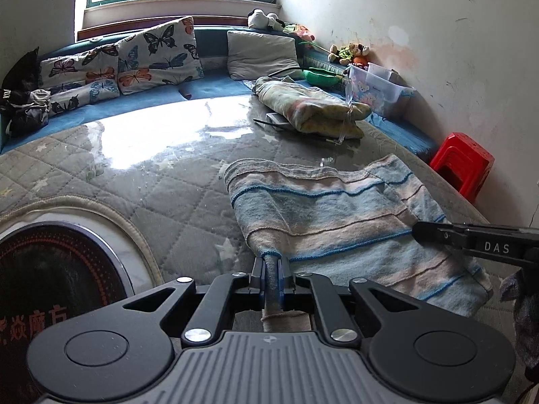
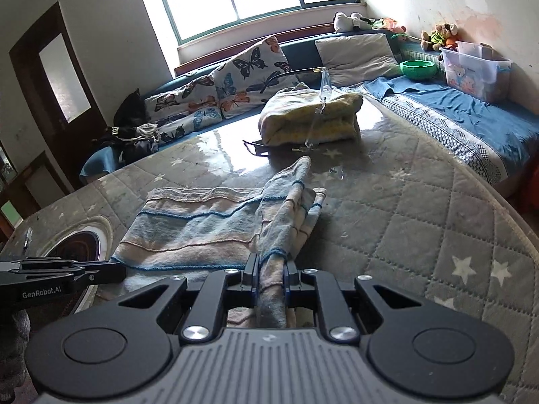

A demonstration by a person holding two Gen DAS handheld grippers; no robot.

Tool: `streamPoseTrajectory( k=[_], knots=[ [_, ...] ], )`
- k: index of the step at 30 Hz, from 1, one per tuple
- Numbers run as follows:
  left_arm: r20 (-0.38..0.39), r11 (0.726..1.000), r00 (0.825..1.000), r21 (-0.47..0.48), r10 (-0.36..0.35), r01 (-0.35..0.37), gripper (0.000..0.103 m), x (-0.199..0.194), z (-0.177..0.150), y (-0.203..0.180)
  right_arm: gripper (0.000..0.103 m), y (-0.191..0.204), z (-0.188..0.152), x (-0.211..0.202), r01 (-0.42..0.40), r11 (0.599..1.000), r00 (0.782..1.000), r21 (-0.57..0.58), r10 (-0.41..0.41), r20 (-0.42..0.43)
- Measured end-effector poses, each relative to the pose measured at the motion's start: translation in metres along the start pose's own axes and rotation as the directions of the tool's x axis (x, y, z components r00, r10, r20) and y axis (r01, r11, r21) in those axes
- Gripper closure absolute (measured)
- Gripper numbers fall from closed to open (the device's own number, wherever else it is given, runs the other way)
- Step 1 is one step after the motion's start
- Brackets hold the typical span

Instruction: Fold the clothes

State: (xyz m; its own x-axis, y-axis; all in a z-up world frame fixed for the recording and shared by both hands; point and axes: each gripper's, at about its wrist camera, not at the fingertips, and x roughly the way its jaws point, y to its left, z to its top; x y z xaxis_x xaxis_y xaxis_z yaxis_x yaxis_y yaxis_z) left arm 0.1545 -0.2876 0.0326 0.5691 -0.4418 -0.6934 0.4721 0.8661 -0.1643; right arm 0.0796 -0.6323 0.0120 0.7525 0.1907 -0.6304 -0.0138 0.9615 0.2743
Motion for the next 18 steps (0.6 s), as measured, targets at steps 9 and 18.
streamPoseTrajectory(
  k=[9,18],
  knots=[
    [0.020,0.999,0.999,0.011,0.050,-0.050,0.069,-0.008,0.000,0.004,0.081,-0.004,0.001,-0.010,0.046,0.999,0.999,0.003,-0.046,0.028],
    [0.095,0.997,0.995,0.080,0.006,-0.014,0.070,-0.050,-0.025,-0.004,0.080,-0.005,-0.018,-0.049,-0.031,0.999,0.996,0.031,0.028,0.086]
  ],
)
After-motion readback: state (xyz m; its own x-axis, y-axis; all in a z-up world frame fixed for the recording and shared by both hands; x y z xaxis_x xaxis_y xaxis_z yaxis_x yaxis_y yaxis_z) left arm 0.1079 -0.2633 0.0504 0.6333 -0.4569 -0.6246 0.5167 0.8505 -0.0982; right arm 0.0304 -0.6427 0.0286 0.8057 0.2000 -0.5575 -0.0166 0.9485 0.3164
